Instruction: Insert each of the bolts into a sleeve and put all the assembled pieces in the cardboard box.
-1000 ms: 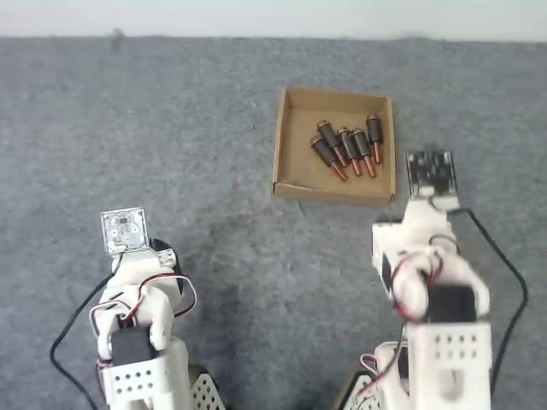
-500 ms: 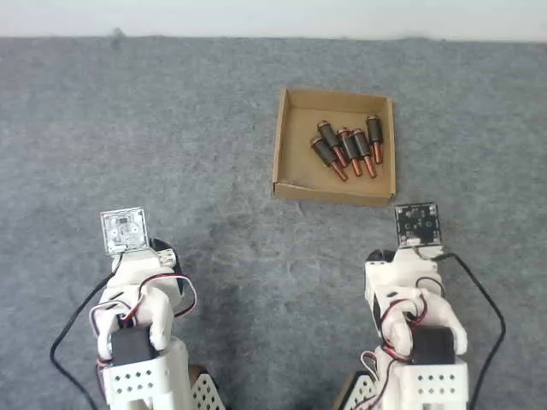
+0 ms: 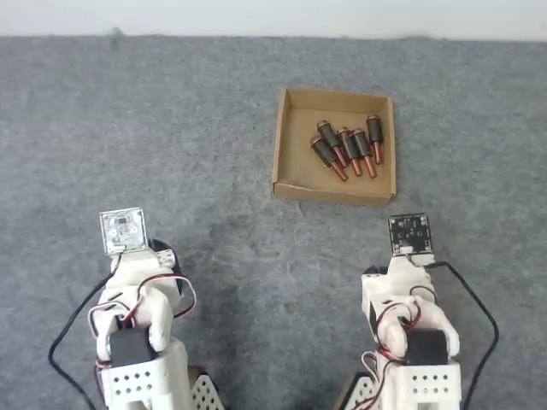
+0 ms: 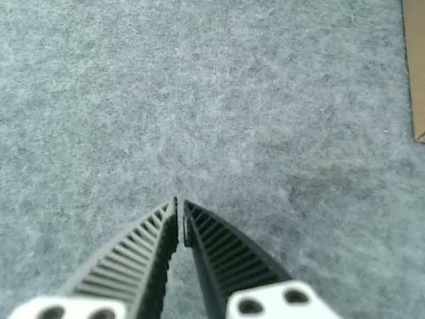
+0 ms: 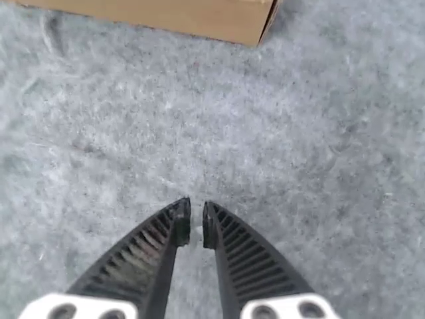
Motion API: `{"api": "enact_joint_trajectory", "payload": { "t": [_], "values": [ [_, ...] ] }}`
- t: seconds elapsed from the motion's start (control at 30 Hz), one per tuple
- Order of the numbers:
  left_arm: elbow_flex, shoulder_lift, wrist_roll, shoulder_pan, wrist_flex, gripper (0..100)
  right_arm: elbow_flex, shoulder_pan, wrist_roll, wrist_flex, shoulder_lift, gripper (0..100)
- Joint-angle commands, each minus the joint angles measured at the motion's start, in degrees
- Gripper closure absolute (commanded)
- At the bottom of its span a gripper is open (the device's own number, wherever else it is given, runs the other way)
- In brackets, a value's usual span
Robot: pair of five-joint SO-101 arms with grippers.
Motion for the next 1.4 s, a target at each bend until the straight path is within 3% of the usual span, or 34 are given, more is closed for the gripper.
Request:
{"api": "enact_joint_trajectory", "payload": {
  "t": [0.0, 0.33, 0.57, 0.77, 1.37],
  "values": [
    [-0.48, -0.18, -0.79, -0.35, 0.62, 99, 1.05, -1.63, 0.18, 3.91, -1.01, 96.8],
    [-0.57, -0.53, -0.53, 0.18, 1.23, 99, 1.05, -3.74, 0.53, 6.20, -0.92, 96.8],
    [-0.92, -0.53, -0.44, 6.24, 3.96, 99, 1.05, -3.74, 0.53, 6.20, -0.92, 96.9],
    [-1.71, -0.62, -0.88, 4.92, 8.26, 99, 1.05, -3.74, 0.53, 6.20, -0.92, 96.9],
    [-0.48, -0.53, -0.88, 4.92, 9.67, 99, 1.05, -3.74, 0.53, 6.20, -0.92, 96.9]
  ]
}}
